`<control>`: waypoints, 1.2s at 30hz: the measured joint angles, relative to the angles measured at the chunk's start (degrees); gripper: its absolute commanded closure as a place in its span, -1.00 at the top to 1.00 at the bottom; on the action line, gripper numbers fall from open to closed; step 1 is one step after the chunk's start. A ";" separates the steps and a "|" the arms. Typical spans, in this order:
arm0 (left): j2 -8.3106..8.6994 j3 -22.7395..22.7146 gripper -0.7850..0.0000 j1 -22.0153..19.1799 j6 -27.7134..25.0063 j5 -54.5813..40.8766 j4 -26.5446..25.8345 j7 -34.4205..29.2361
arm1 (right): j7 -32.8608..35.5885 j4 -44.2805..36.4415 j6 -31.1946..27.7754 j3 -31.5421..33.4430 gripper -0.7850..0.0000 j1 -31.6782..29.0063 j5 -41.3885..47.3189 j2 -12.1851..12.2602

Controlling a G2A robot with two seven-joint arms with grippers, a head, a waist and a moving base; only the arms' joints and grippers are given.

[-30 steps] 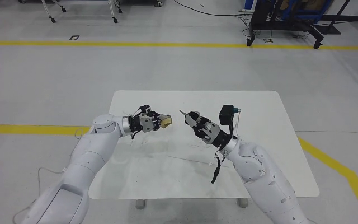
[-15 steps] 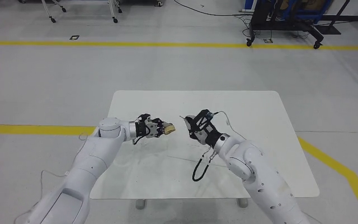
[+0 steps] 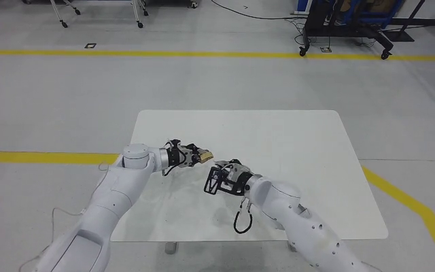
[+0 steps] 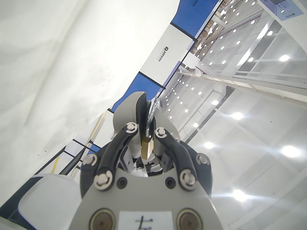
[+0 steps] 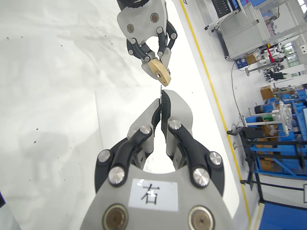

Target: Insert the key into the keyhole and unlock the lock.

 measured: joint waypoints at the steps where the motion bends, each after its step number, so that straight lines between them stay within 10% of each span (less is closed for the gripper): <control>1: -0.04 0.07 -1.00 0.02 -0.06 0.34 -0.06 0.32 | 0.16 0.22 1.05 -0.94 -1.00 0.36 -1.85 -0.17; 18: -0.33 -0.71 -1.00 0.31 -0.67 -0.88 -0.06 1.63 | 0.24 0.16 6.27 -3.54 -1.00 0.27 -7.86 -0.72; 36: -0.06 -1.62 -1.00 2.02 5.46 0.59 -3.34 5.93 | 8.57 2.31 -3.51 -13.60 -1.00 4.03 -29.94 -2.73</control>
